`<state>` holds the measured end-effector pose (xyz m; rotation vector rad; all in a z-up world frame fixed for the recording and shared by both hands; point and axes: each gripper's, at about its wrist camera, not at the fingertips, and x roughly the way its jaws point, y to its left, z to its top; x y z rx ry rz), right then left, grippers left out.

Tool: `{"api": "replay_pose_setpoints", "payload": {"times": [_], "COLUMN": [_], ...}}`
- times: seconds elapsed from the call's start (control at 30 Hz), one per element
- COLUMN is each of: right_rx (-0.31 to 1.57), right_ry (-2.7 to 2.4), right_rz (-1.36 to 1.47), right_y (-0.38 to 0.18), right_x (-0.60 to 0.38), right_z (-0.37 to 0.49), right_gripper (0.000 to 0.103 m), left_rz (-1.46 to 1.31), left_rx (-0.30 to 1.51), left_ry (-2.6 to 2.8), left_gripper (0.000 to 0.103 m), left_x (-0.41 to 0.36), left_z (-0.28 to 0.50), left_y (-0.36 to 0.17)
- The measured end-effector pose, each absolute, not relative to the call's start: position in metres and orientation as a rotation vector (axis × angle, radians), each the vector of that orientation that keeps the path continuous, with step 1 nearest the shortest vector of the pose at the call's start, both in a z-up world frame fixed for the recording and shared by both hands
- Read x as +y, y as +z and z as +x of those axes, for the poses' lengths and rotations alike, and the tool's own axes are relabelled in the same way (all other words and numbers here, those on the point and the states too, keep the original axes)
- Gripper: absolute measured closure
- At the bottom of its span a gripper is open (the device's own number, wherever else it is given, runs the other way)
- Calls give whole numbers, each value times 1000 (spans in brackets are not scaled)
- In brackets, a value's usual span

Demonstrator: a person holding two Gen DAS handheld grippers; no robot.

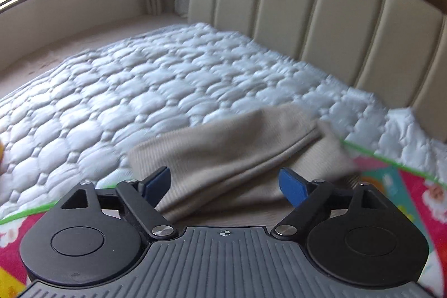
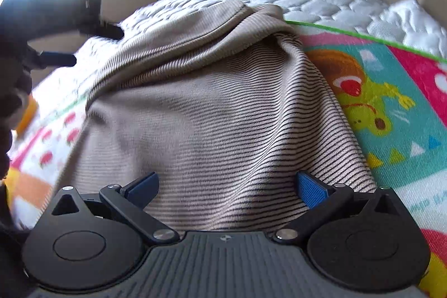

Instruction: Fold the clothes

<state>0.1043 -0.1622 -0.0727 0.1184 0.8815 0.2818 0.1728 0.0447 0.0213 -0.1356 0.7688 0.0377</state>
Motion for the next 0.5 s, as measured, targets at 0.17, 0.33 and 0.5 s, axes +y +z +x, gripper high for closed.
{"api": "replay_pose_setpoints", "payload": {"times": [0.17,0.33,0.5], "right_rx": [826,799,656], "right_ry": [261,261,234], "right_rz": [-1,-54,-140], "right_y": [-76,-65,-26], "right_x": [-149,-148,-139], "right_z": [93,100,140], "right_gripper": [0,0,10], "left_rz": [-244,-239,-223], "left_rx": [862,890,909], "left_ry": [58,17,-17], "left_gripper": [8,4,3], "left_x": [89,100,105], "left_z": [166,176,184], "left_y": [-26,-42,-47]}}
